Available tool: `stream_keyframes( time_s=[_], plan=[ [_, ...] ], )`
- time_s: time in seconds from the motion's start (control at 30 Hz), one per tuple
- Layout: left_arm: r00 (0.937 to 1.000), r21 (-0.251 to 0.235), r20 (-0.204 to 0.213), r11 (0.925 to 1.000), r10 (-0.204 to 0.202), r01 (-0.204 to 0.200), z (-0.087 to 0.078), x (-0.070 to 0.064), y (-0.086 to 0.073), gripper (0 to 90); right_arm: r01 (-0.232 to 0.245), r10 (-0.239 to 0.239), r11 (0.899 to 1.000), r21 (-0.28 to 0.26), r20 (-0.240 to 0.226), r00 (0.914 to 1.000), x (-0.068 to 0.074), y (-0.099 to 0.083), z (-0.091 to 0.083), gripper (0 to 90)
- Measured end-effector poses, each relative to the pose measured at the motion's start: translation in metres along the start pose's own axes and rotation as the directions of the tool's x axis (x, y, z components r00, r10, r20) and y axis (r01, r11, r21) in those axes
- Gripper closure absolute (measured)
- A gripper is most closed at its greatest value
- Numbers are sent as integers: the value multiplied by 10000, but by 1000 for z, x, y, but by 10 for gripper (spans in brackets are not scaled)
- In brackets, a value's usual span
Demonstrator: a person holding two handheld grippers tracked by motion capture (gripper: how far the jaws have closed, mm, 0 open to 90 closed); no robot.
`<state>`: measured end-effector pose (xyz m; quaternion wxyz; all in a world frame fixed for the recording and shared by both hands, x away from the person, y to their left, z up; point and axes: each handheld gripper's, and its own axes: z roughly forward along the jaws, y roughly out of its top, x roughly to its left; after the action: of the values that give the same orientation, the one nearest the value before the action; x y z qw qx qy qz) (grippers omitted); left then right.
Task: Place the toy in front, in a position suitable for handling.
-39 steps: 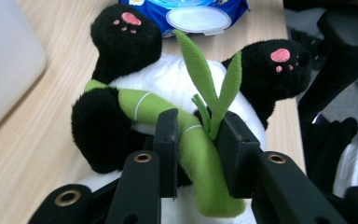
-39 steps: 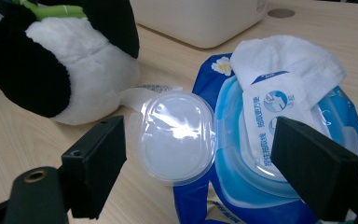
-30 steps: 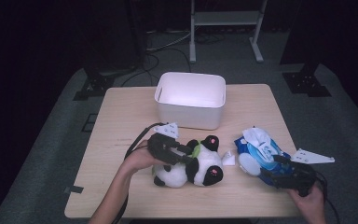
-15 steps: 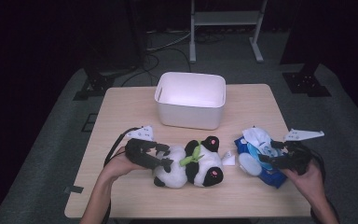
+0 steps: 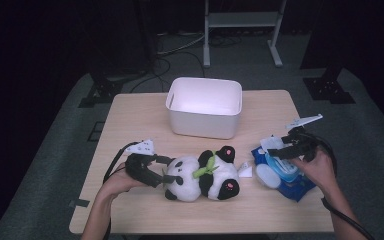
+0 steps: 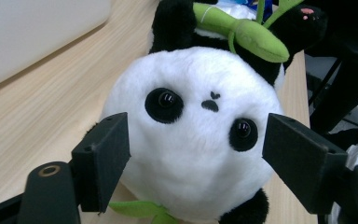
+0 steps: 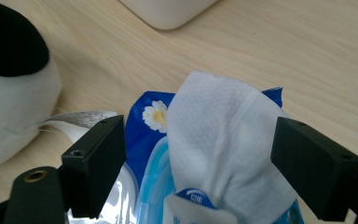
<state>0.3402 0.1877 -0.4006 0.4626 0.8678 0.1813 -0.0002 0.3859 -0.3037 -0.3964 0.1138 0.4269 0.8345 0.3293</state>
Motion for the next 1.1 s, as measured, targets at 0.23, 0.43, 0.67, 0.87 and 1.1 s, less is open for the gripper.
stream_keyframes(
  time_s=[0.23,0.43,0.67,0.87,1.1],
  plan=[
    [9999,0,33,9999,-141,141,2,1,-6,175,159,-179,9977,656,296,9994,1,11,12,216],
    [9994,70,166,9996,-289,287,7,4,-11,175,548,-596,9918,1151,386,9975,4,14,18,540],
    [9987,183,328,9991,-400,395,13,6,-14,174,485,-495,9913,1225,52,9988,4,14,20,834],
    [9981,164,427,9989,-444,437,13,7,-16,174,176,-135,9954,945,-440,9989,3,15,7,879],
    [9981,158,407,9989,-454,448,14,6,-16,173,33,-12,9993,386,-547,9985,3,20,-16,879]
  ],
)
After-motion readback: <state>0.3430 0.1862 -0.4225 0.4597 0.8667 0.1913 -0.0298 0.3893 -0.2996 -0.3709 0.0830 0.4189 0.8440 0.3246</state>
